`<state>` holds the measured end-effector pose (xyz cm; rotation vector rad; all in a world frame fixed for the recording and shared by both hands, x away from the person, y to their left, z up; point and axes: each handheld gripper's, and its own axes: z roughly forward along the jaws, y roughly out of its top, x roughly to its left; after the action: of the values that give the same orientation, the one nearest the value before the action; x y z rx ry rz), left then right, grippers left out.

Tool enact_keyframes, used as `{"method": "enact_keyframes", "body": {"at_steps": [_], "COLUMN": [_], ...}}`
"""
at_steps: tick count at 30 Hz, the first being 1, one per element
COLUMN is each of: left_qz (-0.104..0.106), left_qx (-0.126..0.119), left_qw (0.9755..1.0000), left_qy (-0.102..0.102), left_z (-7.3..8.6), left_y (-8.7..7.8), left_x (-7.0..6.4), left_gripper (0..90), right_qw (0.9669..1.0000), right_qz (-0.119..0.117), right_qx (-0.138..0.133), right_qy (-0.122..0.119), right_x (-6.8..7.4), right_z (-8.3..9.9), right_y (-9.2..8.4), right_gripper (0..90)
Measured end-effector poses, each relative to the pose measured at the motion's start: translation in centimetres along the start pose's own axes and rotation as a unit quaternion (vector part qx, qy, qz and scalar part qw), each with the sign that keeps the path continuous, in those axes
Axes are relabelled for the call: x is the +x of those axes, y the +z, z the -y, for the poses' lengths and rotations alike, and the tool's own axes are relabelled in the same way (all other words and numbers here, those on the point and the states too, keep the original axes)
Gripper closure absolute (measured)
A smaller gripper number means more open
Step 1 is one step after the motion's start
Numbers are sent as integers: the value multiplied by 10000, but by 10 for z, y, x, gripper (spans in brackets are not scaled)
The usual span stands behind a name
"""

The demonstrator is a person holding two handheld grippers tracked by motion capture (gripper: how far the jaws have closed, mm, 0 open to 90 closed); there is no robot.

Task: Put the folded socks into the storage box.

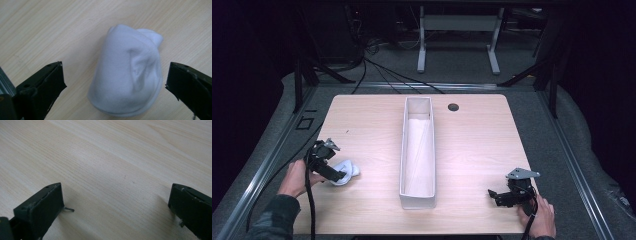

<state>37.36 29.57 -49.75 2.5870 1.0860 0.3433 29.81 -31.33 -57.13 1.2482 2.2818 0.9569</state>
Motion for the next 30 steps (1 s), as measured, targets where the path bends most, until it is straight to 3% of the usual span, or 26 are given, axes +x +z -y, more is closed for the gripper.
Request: {"method": "enact_keyframes", "body": {"at_steps": [2,7,17,30], "left_qz": [12,115,223,160], "left_qx": [58,129,425,438], "left_qw": [10000,9998,9985,9980], "left_qy": [48,123,257,418], "left_z": [-3,-6,-6,-3], "left_y": [3,7,24,31], "left_x": [-1,-3,-6,-11], "left_gripper": [67,224,343,470], "right_qw": [10000,10000,10000,10000], "right_qz": [0,0,-5,-5], "right_qx": [-2,-1,1,3], "right_qy": [-4,-4,-6,-7], "right_x": [0,0,0,0], "right_z": [0,0,0,0], "right_y": [0,0,0,0], "right_gripper": [0,0,0,0]}}
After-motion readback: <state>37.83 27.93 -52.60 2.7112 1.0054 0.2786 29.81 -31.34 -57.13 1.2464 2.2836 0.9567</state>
